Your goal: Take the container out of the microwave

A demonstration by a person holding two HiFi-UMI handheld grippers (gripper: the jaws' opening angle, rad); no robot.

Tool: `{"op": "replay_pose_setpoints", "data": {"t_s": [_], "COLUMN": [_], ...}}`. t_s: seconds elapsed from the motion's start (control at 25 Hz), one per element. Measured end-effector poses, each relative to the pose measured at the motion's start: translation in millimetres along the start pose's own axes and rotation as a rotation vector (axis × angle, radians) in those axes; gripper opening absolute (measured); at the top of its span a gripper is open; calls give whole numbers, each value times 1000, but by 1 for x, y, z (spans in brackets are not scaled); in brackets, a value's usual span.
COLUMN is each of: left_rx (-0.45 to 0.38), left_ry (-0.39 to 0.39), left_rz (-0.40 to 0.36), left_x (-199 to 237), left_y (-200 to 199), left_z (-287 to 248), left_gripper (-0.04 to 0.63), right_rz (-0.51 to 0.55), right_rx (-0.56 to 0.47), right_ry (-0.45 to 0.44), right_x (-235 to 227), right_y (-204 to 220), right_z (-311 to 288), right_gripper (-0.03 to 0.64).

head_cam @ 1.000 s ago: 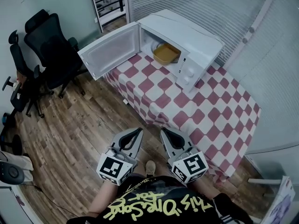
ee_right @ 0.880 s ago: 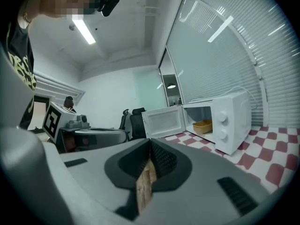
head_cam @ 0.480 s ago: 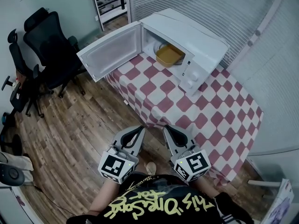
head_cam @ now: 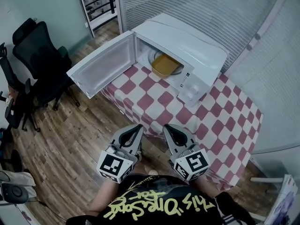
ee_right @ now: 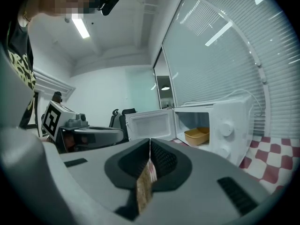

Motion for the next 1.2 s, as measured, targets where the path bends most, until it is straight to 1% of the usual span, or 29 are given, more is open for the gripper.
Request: {"op": "replay_pose_setpoints", "data": {"t_s": [0.2, 0.56, 0.72, 0.92, 1.2], "left_rx": [0, 12, 0, 5, 36], "left_ry": [24, 80, 112, 152, 198], "left_rz": [-9, -41, -69, -108, -139], "left_x": [27, 68, 84, 103, 127], "left_y": [-5, -19, -29, -34, -35], "left_z": [-23, -57, -71, -91, -121], "left_gripper": [8, 8, 8, 8, 9], "right_rz": [26, 5, -6, -14, -14], "right_rx": [-2, 1, -5, -16, -13], "right_ry": [29, 104, 136, 177, 245], "right_x": [-16, -40, -47, -58, -74], "right_y": [-11, -28, -34, -39, -40], "right_z": [-25, -63, -77, -95, -120], "right_gripper": [9, 9, 10, 11, 11]}}
Point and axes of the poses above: the fingertips, and each gripper's own axes: z backward along the fingers, x to its left, y out of its underside, the point moved 5 cm from there along z, backward along the fingers, and after that the axes turned 6 degrees about x, right-handed, at the moved point
